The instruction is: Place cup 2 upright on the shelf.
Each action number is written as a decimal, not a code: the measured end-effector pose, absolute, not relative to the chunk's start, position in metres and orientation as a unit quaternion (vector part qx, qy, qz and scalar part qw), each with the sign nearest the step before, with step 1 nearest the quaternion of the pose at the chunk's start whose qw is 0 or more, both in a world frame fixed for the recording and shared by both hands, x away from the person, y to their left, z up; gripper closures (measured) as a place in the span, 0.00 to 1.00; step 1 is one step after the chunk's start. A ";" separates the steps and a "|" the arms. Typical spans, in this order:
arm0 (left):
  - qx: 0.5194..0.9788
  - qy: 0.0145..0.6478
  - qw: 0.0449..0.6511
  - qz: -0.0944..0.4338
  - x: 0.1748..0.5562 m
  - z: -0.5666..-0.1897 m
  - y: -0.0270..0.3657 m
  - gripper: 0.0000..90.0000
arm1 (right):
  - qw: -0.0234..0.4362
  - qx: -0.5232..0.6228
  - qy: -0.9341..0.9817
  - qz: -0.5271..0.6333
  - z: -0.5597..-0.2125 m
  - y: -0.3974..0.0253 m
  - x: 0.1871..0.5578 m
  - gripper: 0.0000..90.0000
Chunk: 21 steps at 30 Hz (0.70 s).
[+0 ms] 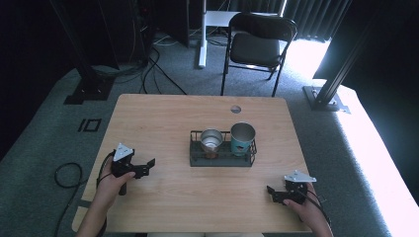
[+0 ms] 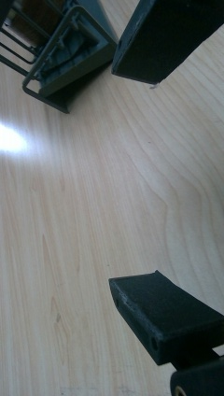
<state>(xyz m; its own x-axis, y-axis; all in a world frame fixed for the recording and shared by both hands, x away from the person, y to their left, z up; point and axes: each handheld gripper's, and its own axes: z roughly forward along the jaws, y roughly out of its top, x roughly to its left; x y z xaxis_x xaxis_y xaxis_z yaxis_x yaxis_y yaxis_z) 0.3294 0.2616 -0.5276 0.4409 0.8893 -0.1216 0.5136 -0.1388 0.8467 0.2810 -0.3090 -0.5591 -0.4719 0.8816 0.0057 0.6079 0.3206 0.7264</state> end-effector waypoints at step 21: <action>0.697 0.557 0.388 0.233 0.309 -0.544 0.281 0.03 | 0.202 0.472 0.788 0.340 -0.559 -0.309 0.281 0.14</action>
